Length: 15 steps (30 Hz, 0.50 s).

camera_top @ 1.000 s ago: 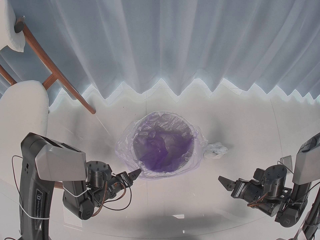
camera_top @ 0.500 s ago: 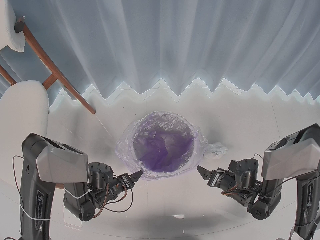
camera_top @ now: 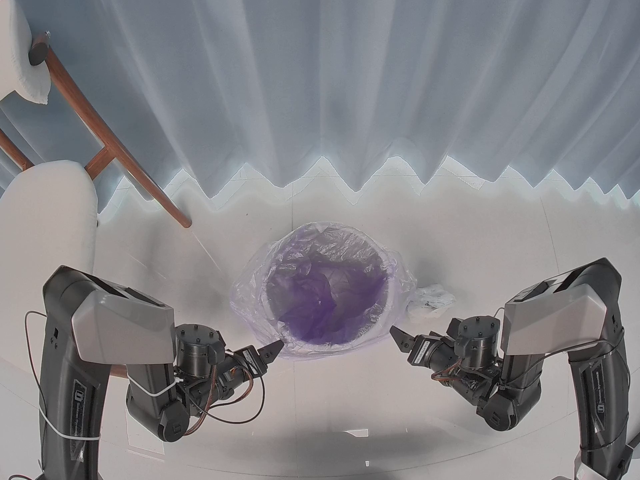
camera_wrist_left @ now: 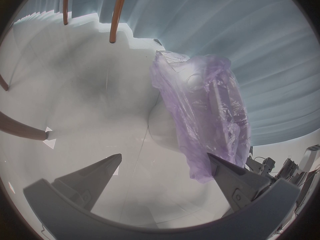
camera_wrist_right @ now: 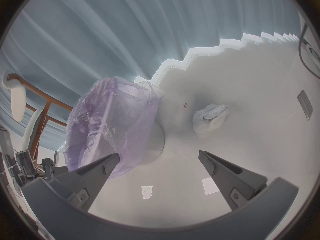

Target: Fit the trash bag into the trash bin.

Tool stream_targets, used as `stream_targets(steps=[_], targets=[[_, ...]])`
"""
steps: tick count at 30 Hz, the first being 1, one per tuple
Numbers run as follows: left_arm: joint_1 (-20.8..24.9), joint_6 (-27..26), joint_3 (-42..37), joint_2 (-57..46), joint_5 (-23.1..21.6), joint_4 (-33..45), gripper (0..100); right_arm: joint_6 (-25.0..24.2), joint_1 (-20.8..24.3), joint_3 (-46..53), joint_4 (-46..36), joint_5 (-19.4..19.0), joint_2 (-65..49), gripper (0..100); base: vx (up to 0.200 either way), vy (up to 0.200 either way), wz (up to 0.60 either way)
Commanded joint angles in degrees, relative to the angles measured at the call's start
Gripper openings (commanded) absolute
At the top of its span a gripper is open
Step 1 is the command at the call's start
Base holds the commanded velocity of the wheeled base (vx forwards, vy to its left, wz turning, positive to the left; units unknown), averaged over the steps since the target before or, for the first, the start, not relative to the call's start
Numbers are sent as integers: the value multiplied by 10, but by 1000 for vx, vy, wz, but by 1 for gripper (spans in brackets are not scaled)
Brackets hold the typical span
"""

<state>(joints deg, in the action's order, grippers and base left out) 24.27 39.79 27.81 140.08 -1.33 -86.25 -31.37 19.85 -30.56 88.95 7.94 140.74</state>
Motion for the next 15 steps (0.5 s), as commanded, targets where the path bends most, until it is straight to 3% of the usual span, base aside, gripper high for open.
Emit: stream_targets(steps=[1,15], targets=[[1,-1,1,0,0,-1,100,0,-1,-15,1,-2,14,100,0,0,0],[-2,-14,15,4,-4,0,100,3,-9,-78,-55,-20,28,100,0,0,0]])
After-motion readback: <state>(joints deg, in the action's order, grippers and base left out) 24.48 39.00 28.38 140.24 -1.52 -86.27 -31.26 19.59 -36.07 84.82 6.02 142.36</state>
